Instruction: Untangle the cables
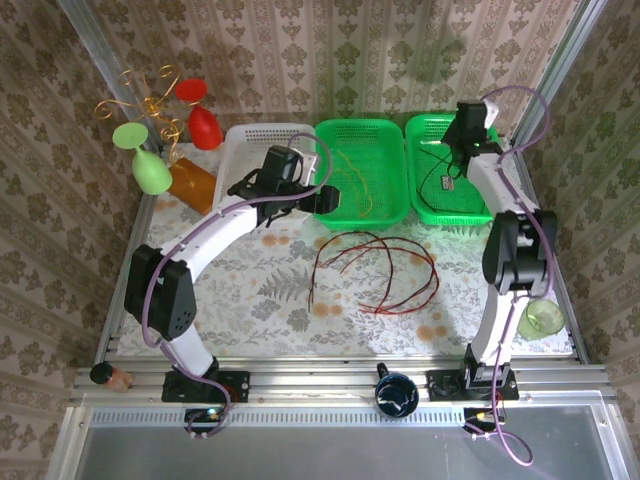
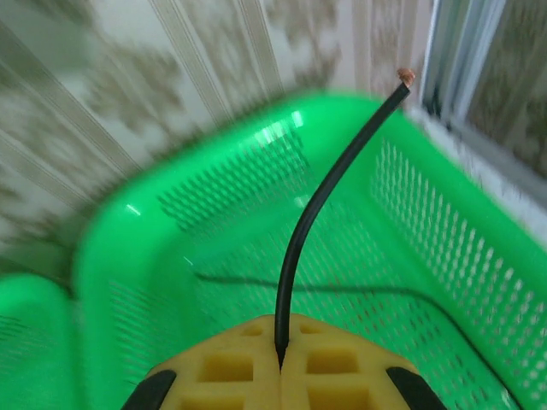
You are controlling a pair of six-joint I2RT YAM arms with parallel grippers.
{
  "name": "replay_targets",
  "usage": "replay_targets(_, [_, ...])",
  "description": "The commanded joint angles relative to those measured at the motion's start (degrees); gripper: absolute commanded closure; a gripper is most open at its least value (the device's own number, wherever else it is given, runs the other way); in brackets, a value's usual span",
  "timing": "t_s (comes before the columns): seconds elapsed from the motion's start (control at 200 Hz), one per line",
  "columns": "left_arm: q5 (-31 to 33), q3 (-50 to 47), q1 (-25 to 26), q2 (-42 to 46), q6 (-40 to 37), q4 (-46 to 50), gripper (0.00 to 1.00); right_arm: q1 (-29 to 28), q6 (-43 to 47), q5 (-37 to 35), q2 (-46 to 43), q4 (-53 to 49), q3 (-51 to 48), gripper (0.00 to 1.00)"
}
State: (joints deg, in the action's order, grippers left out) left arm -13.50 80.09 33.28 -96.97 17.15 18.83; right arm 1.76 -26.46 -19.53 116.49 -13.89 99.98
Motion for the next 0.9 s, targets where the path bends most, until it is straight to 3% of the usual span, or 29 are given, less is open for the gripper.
replay_targets(0.0, [0.65,-1.4,-0.32,2.95,1.27,-0.62,0.15,0.61,-1.72,-2.15,6.33,-9.56,7.87,0.99])
replay_targets(0.16, [1.02,-2.46,-0.31,3.82,1.73,-0.27,0.14,0.61,-0.65,-5.68,16.57,-21.57,19.58,0.98])
replay_targets(0.22, [1.27,-2.71,-0.32,4.14,1.67,0.09,0.15,0.78,0.54,-6.2,18.35,-23.09,21.93,0.91])
replay_targets(0.26, [1.45,-2.75,-0.32,4.24,1.38,0.5,0.14,0.92,1.01,-6.12,18.81,-23.97,23.46,0.79])
replay_targets(0.33, [2.14,-2.76,-0.32,4.56,0.75,1.29,0.14,1.21,1.77,-4.39,17.88,-23.58,23.53,0.45])
replay_targets(0.44, [2.51,-2.75,-0.49,4.86,0.34,2.47,0.13,1.73,0.35,-1.29,13.82,-23.34,21.89,0.24])
replay_targets(0.695, [4.04,-7.74,-0.41,9.48,1.03,1.69,0.13,1.7,-0.89,9.05,-0.15,-22.61,11.1,0.16])
replay_targets(0.895, [5.38,-16.0,1.35,15.96,3.61,-0.62,0.13,-1.93,-0.54,12.84,-17.0,-20.14,-9.51,0.19])
